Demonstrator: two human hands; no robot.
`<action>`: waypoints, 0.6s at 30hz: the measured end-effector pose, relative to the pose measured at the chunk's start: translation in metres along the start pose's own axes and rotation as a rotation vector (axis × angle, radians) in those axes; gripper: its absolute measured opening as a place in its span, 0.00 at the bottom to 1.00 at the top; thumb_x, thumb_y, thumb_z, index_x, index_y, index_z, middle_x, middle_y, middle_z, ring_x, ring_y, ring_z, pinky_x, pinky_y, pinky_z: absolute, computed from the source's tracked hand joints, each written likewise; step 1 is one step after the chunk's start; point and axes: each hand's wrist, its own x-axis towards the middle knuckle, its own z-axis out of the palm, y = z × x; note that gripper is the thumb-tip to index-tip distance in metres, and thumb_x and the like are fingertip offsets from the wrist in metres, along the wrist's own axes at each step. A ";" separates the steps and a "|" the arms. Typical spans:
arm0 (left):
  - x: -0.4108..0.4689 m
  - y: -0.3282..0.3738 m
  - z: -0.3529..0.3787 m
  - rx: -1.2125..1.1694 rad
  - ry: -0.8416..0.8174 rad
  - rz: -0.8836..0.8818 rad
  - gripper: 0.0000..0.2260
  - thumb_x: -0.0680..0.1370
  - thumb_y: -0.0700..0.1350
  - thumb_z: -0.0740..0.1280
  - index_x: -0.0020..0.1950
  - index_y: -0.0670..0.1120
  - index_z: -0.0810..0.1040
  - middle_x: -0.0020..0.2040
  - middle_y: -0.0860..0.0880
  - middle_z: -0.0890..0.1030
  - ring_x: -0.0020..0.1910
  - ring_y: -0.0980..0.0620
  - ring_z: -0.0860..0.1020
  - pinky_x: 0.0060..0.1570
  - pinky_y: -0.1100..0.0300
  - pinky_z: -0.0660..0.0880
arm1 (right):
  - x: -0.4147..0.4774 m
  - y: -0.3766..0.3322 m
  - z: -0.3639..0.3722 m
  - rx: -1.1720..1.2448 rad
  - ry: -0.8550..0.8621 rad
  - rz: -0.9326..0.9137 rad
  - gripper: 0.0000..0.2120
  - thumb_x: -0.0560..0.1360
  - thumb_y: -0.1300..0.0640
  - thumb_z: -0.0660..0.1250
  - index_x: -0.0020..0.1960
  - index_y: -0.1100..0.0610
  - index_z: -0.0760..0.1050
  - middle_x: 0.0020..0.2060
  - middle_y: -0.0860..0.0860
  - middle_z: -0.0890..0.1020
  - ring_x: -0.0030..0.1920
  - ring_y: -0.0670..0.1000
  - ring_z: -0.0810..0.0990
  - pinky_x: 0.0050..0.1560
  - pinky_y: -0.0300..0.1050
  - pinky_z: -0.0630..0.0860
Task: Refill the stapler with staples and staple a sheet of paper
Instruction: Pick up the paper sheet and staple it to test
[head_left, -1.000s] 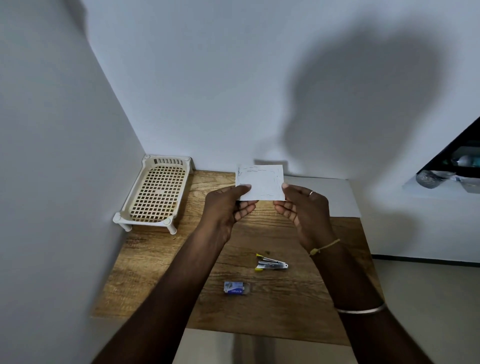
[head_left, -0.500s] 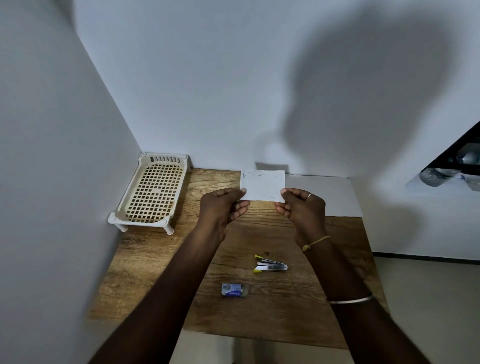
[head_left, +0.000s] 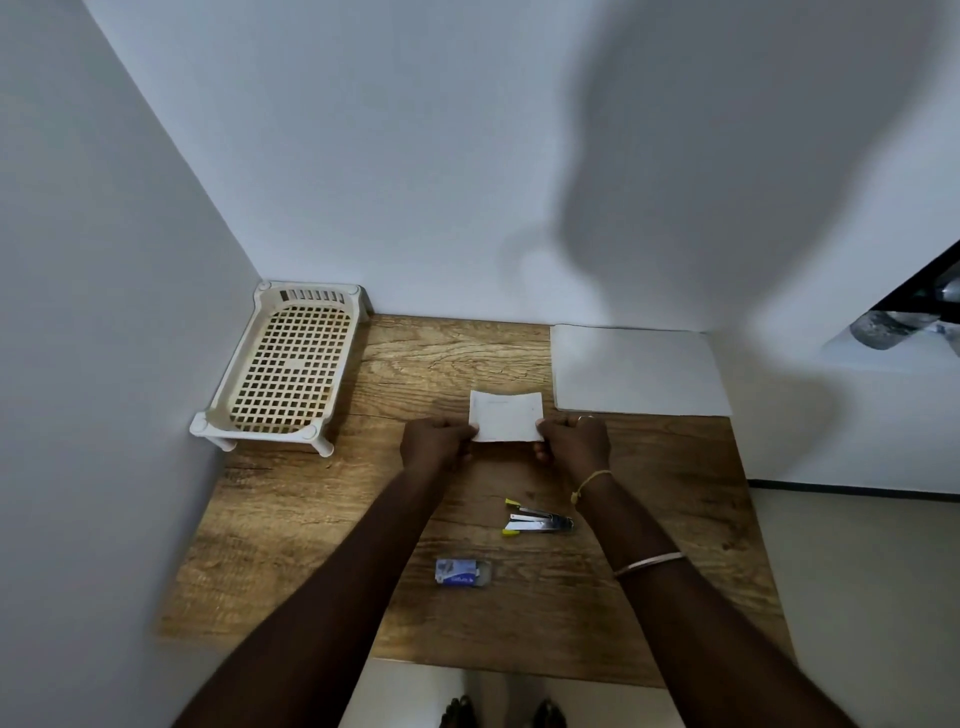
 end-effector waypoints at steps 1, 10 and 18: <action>0.002 -0.006 -0.001 0.057 0.017 0.024 0.04 0.70 0.39 0.79 0.38 0.42 0.85 0.35 0.42 0.85 0.34 0.45 0.83 0.44 0.44 0.83 | 0.000 0.004 0.001 -0.019 0.003 0.011 0.09 0.74 0.62 0.74 0.35 0.59 0.80 0.33 0.61 0.85 0.28 0.55 0.82 0.42 0.53 0.83; 0.003 -0.030 -0.003 0.407 0.053 0.267 0.04 0.71 0.45 0.79 0.40 0.49 0.86 0.38 0.50 0.87 0.39 0.53 0.85 0.47 0.54 0.82 | -0.002 0.028 0.008 -0.192 0.063 -0.028 0.05 0.72 0.62 0.71 0.42 0.65 0.82 0.34 0.59 0.86 0.29 0.54 0.85 0.37 0.52 0.85; 0.002 -0.035 -0.002 0.652 0.098 0.472 0.07 0.72 0.48 0.77 0.44 0.47 0.82 0.43 0.50 0.84 0.41 0.55 0.80 0.41 0.60 0.71 | -0.002 0.026 0.002 -0.477 0.056 -0.161 0.05 0.70 0.59 0.72 0.41 0.61 0.80 0.42 0.56 0.84 0.47 0.57 0.83 0.51 0.47 0.79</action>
